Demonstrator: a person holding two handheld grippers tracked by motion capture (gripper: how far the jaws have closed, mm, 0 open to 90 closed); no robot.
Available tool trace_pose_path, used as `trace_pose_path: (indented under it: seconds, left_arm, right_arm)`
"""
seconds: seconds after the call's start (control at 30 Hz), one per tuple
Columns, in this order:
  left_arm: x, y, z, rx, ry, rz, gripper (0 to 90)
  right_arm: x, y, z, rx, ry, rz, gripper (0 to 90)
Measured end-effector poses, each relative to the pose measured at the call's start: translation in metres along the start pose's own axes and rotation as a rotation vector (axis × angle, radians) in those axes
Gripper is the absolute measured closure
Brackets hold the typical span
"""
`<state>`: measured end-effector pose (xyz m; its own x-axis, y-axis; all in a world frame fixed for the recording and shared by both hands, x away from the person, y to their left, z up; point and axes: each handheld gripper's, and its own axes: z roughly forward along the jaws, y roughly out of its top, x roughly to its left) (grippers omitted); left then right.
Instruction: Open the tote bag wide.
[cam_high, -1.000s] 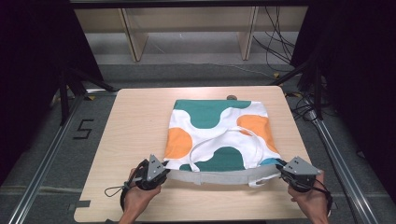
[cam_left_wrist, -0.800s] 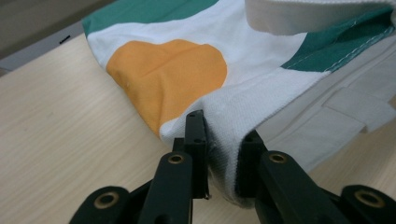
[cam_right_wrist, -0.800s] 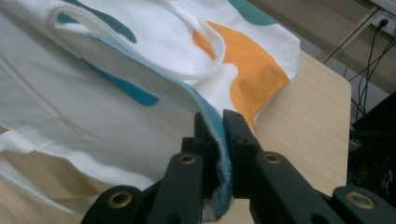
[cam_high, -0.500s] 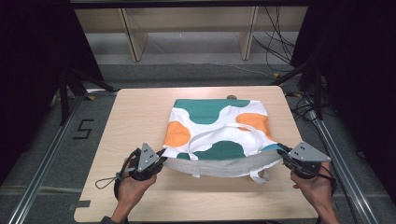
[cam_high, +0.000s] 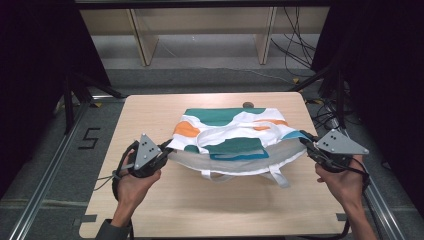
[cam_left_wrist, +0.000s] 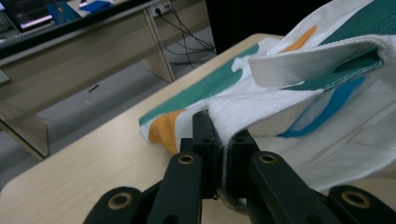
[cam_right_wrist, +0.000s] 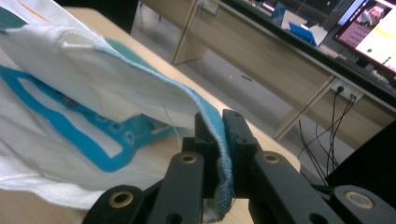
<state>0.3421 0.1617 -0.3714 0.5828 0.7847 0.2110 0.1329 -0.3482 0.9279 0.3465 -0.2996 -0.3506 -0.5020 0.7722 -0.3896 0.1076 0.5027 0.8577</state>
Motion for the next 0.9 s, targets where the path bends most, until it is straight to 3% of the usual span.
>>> trace_pose_path:
  seconds: [0.13, 0.27, 0.43, 0.53, 0.6, 0.67, 0.7, 0.77, 0.8, 0.9]
  left_arm:
    - [0.004, 0.014, -0.011, -0.047, 0.014, 0.004, 86.2]
    - [0.004, 0.029, -0.023, -0.083, 0.062, 0.056, 86.3]
    - [0.005, 0.050, -0.039, -0.157, 0.037, 0.037, 86.3]
    - [0.004, 0.061, -0.046, -0.190, 0.036, 0.070, 86.4]
    - [0.004, 0.067, -0.052, -0.216, 0.030, 0.057, 86.3]
    - [0.006, 0.072, -0.056, -0.248, -0.017, 0.000, 86.3]
    - [0.007, 0.073, -0.058, -0.255, -0.025, -0.009, 86.3]
    - [0.011, 0.075, -0.058, -0.247, 0.013, 0.010, 86.3]
    - [0.014, 0.075, -0.056, -0.248, 0.025, -0.005, 86.3]
    - [0.019, 0.069, -0.048, -0.245, 0.003, -0.054, 86.2]
  right_arm:
    - [-0.005, 0.019, -0.013, -0.029, 0.000, -0.021, 85.8]
    - [-0.010, 0.030, -0.019, -0.045, 0.014, -0.030, 85.8]
    - [-0.020, 0.049, -0.032, -0.074, -0.001, -0.072, 85.9]
    - [-0.022, 0.056, -0.038, -0.081, 0.003, -0.067, 85.9]
    - [-0.024, 0.061, -0.042, -0.089, 0.009, -0.068, 85.9]
    - [-0.026, 0.066, -0.045, -0.094, 0.014, -0.069, 85.9]
    - [-0.028, 0.071, -0.048, -0.111, 0.012, -0.075, 85.9]
    - [-0.029, 0.076, -0.049, -0.117, 0.024, -0.068, 85.9]
    - [-0.029, 0.076, -0.049, -0.117, 0.024, -0.068, 85.9]
    - [-0.031, 0.083, -0.045, -0.123, 0.012, -0.092, 85.9]
